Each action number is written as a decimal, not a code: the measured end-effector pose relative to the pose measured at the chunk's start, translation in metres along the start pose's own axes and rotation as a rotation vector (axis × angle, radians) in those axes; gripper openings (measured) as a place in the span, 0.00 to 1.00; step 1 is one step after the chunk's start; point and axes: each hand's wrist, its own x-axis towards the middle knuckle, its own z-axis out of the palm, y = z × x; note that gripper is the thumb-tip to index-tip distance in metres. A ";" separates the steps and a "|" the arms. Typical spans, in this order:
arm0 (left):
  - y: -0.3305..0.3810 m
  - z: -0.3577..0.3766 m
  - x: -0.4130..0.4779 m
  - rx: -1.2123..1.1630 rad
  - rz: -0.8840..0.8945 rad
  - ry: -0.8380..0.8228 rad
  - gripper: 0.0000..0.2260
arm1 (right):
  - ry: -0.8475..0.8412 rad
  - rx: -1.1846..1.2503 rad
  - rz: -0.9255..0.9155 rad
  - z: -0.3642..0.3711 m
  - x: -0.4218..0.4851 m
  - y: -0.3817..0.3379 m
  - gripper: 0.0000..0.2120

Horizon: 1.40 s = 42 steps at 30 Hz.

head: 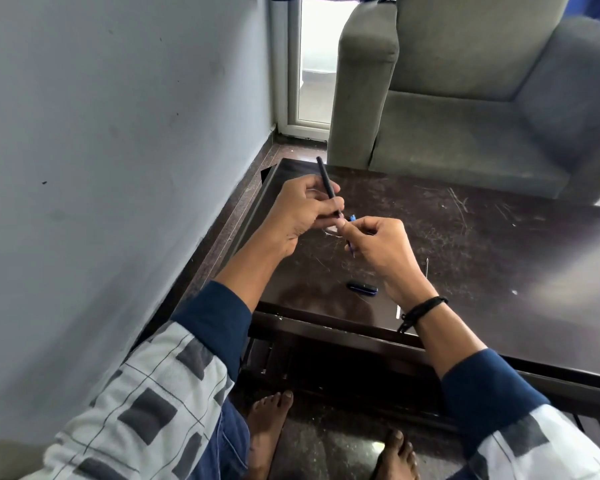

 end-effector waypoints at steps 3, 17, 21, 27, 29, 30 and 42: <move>0.002 -0.007 0.006 -0.055 -0.015 0.063 0.07 | -0.048 -0.029 0.006 -0.006 0.003 0.001 0.11; 0.001 -0.007 0.006 -0.021 -0.040 0.004 0.06 | -0.050 -0.054 -0.042 -0.010 0.005 0.001 0.07; 0.002 -0.011 0.006 -0.064 -0.060 0.002 0.05 | -0.035 -0.125 -0.044 -0.011 0.005 0.000 0.06; 0.001 -0.004 0.003 -0.050 -0.071 -0.027 0.05 | -0.010 -0.139 -0.050 -0.008 0.001 -0.002 0.07; 0.001 -0.005 0.004 -0.049 -0.061 -0.003 0.05 | -0.012 -0.139 -0.068 -0.009 0.000 -0.003 0.06; 0.001 -0.006 0.004 -0.052 -0.058 0.015 0.06 | -0.012 -0.144 -0.085 -0.009 0.001 -0.004 0.05; 0.008 -0.020 0.010 -0.169 -0.021 0.202 0.05 | -0.035 -0.336 -0.173 -0.009 -0.009 -0.004 0.18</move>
